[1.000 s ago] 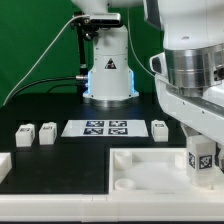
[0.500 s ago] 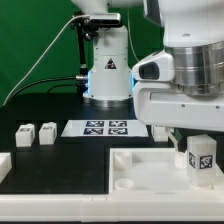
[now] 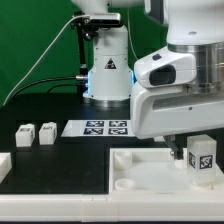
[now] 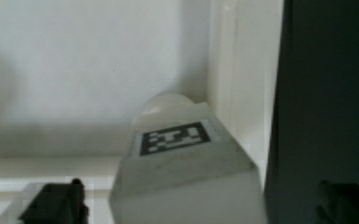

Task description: Assemble one leg

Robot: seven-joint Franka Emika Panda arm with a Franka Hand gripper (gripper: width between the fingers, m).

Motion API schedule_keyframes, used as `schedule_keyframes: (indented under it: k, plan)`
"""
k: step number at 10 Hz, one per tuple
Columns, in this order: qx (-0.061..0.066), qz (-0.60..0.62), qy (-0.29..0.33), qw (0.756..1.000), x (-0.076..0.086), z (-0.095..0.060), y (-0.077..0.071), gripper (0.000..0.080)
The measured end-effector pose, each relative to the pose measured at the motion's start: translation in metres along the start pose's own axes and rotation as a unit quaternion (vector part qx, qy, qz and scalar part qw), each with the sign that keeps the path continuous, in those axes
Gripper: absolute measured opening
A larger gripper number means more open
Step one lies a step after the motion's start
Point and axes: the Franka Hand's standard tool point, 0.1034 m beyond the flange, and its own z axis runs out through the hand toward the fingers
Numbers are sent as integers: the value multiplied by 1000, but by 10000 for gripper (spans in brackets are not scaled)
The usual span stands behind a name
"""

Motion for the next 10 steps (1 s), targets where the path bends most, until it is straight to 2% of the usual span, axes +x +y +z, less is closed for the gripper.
schedule_keyframes:
  k: [2,4,5,6,9,10]
  plan:
    - [0,3,-1,1000,-2,1,1,649]
    - [0,3,-1,1000,-2,2,1,391]
    - [0,3,-1,1000,-2,2,1,391]
    - [0,14,-1,1000,-2,2,1,290]
    - [2,47,0,999,-2,1,5,290]
    - [7,155,5,988,-1,2,3,290]
